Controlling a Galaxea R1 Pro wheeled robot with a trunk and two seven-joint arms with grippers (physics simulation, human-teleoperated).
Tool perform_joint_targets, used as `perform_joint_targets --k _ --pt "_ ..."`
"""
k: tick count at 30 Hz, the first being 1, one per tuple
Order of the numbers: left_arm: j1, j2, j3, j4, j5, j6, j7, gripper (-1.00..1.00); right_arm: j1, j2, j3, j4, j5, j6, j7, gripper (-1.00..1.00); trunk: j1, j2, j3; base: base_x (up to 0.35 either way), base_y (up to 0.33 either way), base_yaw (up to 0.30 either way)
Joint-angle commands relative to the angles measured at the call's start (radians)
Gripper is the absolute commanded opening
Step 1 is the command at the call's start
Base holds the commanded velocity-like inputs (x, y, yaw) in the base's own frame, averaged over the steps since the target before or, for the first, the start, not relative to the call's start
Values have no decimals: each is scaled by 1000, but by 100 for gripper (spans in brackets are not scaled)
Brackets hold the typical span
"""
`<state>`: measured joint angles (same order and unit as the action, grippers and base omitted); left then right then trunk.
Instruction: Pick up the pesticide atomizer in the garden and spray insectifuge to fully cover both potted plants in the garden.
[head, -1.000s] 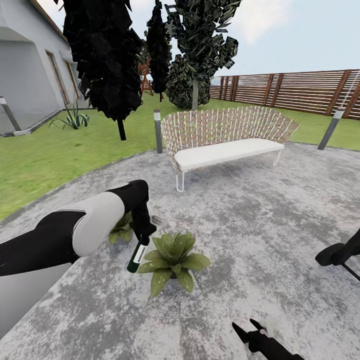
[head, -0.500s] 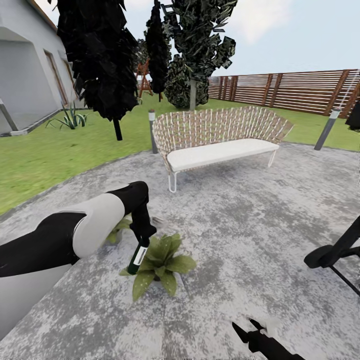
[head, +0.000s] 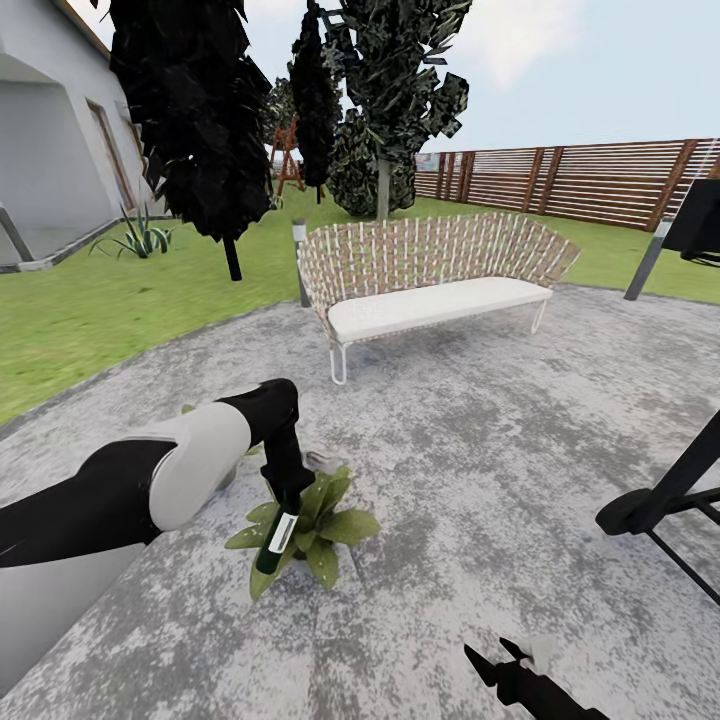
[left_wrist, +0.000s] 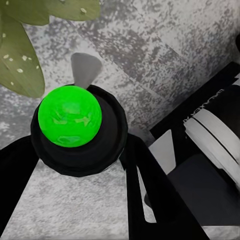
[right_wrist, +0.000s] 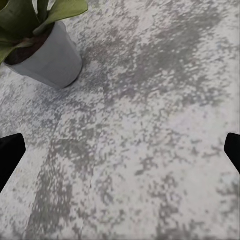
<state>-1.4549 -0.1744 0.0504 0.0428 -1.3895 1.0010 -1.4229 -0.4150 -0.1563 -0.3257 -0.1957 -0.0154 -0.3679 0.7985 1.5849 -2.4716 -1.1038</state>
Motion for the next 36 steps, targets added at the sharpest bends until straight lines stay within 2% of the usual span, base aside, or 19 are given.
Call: perform_joint_targets --k 1,13,20,28,36 --pt "-1 0 5 1 -10 11 -7 -100 -1 0 -3 1 -1 -2 5 100 0 0 -1 0 0 0" --pt "-11 0 0 -1 -15 11 -7 -100 -1 -1 -3 1 -1 0 -22 100 0 0 -1 0 0 0" --pt "-3 0 2 -1 -57 11 -7 -100 -1 -2 -3 1 -1 0 -25 100 0 0 -1 0 0 0" --pt "-5 0 5 -3 -57 14 -7 -100 -1 -2 -3 1 -1 -1 -25 100 0 0 -1 6 -8 52" --pt "-5 0 5 -3 -56 14 -7 -100 -1 -2 -4 1 -1 -1 -25 100 0 0 -1 99 -212 180"
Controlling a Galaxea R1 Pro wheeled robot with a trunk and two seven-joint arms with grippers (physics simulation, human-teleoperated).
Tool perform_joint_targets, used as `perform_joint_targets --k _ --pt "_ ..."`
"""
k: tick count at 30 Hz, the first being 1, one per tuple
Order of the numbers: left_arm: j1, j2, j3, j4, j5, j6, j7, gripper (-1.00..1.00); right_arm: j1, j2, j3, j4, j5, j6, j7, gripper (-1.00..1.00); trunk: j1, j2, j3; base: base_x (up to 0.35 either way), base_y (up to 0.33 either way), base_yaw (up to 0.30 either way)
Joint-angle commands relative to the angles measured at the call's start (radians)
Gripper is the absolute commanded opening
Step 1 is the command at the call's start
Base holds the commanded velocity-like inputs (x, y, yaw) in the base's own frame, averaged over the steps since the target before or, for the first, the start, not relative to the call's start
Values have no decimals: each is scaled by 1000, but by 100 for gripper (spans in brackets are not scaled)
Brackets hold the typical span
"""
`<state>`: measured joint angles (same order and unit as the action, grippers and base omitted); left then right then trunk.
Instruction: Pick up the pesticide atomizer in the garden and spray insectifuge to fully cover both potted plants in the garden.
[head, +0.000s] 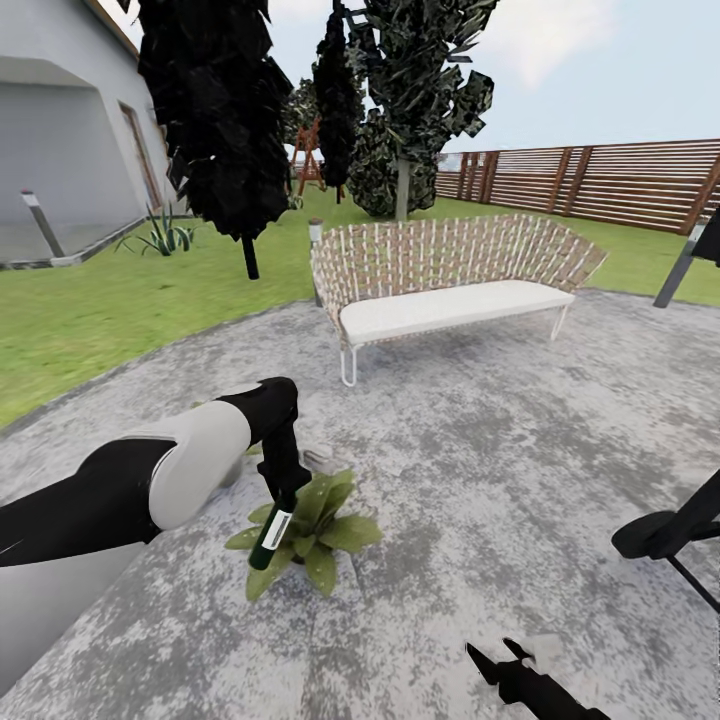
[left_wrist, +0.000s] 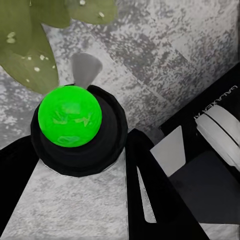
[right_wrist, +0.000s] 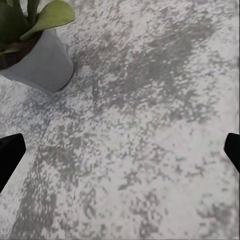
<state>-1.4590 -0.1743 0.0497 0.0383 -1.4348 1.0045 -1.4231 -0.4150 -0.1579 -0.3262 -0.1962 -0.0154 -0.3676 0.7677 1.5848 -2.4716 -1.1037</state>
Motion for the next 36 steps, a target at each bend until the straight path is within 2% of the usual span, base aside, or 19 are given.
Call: perform_joint_targets --k 1,8,16,21,29,31,34,36 --pt "-1 0 6 2 -10 11 -7 -100 -1 0 -3 1 -1 -1 5 100 0 0 -1 16 -264 28" --pt "-1 0 7 1 -12 13 -7 -100 -1 0 -4 1 -1 -1 5 100 0 0 -1 -93 -230 5" --pt "10 0 7 2 -13 16 -7 -100 -1 1 -3 1 -1 -1 5 100 0 0 -1 5 -21 129" --pt "76 0 7 -4 -10 17 -7 -100 -1 0 -3 2 -1 -1 5 100 0 0 -1 0 0 35" --pt "182 0 15 -159 2 20 -10 -100 -1 0 -3 3 -1 -1 5 100 0 0 -1 0 0 1" --pt "193 0 15 -182 2 20 -10 -100 -1 0 -2 3 -1 -1 5 100 0 0 -1 0 0 0" --pt "259 0 13 -186 2 19 -9 -100 -1 0 -2 3 -1 -1 5 100 0 0 -1 0 0 0" --pt "270 1 15 -187 2 19 -10 -100 -1 0 -2 3 -1 -1 5 100 0 0 -1 0 0 0"
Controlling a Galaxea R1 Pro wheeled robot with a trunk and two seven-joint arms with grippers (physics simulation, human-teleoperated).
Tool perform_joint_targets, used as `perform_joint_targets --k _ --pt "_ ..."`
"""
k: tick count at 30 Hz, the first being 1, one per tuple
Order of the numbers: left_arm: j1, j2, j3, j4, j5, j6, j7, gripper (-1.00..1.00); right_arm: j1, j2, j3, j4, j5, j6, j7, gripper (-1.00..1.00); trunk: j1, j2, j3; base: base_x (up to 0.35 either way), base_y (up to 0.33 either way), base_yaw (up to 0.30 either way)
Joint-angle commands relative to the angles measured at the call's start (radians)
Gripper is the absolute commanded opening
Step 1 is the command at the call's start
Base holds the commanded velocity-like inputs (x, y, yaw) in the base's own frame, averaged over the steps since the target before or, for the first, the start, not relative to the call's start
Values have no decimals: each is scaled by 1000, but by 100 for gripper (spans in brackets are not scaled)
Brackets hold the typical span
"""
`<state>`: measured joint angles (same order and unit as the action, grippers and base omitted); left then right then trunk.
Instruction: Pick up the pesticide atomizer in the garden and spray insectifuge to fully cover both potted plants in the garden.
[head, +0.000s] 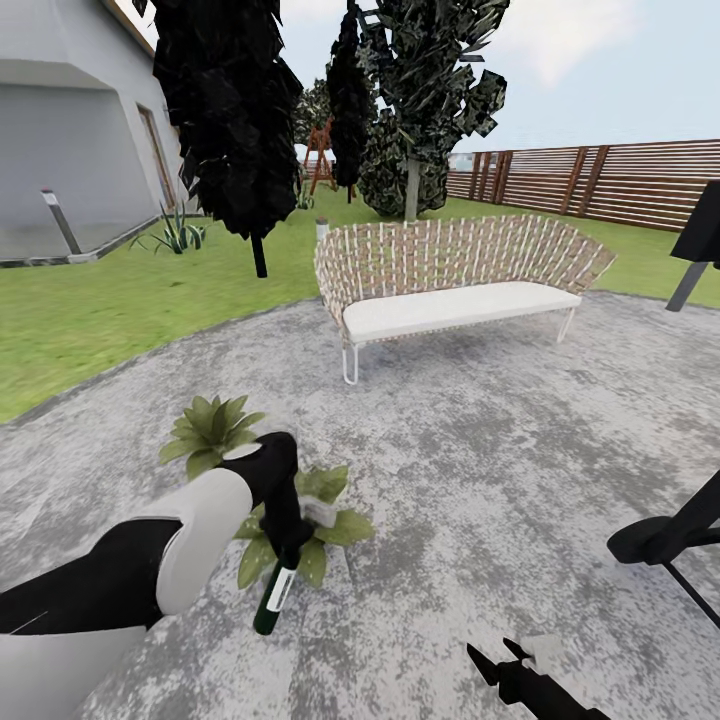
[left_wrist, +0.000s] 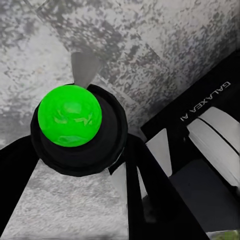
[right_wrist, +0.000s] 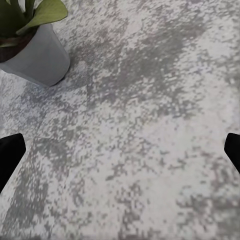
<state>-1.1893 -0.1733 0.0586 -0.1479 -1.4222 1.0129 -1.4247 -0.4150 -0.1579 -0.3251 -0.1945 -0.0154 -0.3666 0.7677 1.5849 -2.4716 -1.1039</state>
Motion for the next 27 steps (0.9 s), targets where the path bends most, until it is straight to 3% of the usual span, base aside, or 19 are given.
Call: perform_joint_targets --k 1,8,15,27 --pt "2 0 7 -2 -11 10 -8 -100 -1 0 -3 1 -1 -2 5 100 0 0 -1 0 0 0" --pt "6 0 10 -97 -11 12 -7 -100 -1 0 -3 1 -1 -2 6 100 0 0 -1 0 0 0" --pt "5 24 7 -108 -11 12 -6 -100 -1 0 -3 1 -1 -2 7 100 0 0 -1 0 0 0" --pt "0 19 -6 -109 -29 13 3 -100 -1 0 -3 1 -1 -2 7 100 0 0 -1 0 0 0"
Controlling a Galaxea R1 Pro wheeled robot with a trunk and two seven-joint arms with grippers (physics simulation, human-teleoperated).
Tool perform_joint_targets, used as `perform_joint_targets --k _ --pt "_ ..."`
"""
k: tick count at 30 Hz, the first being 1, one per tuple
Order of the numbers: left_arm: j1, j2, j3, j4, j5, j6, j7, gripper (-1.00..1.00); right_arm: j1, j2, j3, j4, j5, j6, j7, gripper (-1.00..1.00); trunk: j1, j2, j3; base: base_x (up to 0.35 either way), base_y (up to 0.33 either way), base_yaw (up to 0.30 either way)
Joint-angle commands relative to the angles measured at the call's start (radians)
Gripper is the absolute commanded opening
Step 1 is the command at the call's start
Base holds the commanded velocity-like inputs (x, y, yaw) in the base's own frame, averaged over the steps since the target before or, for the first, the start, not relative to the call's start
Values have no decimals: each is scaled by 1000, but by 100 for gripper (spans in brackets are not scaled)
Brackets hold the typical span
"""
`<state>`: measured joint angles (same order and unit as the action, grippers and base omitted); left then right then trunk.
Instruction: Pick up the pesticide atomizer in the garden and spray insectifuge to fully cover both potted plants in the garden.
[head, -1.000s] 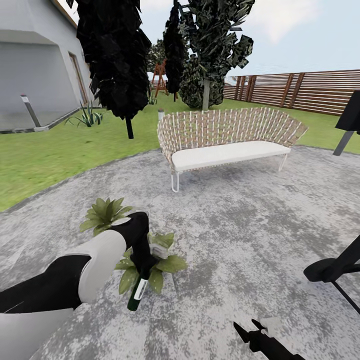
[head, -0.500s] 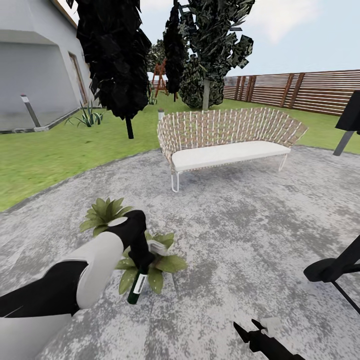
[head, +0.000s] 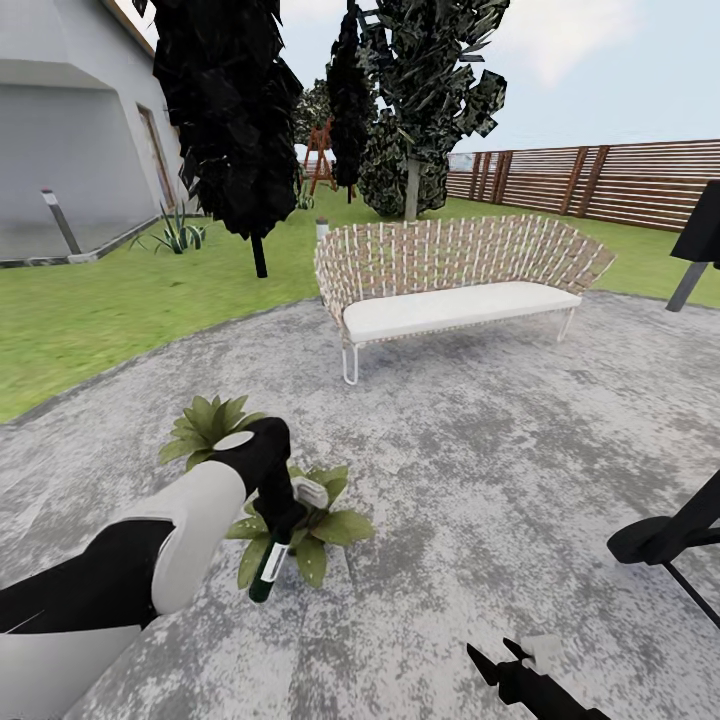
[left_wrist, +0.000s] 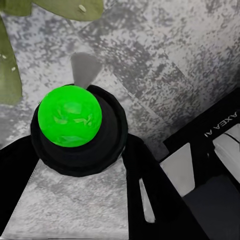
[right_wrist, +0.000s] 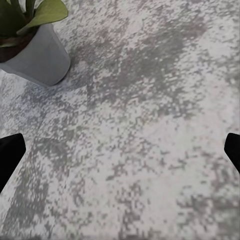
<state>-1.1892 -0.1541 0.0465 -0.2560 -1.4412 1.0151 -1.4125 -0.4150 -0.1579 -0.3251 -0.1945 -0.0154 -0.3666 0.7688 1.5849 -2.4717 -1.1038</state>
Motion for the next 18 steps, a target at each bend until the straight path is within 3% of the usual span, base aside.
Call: perform_joint_targets --k 1,7,15,18 --pt "-2 0 5 -1 -16 11 -9 -100 -1 0 -3 1 -1 -2 6 100 0 0 -1 0 0 0" --pt "-9 6 5 1 -72 12 -9 -100 -1 0 -3 1 -1 -2 6 100 0 0 -1 0 0 0" --pt "-11 11 4 1 -95 11 -8 -100 -1 0 -3 1 -1 -2 6 100 0 0 -1 0 0 0" --pt "-24 7 5 -1 -145 11 -10 -100 -1 0 -3 1 -1 -2 5 100 0 0 -1 0 0 0"
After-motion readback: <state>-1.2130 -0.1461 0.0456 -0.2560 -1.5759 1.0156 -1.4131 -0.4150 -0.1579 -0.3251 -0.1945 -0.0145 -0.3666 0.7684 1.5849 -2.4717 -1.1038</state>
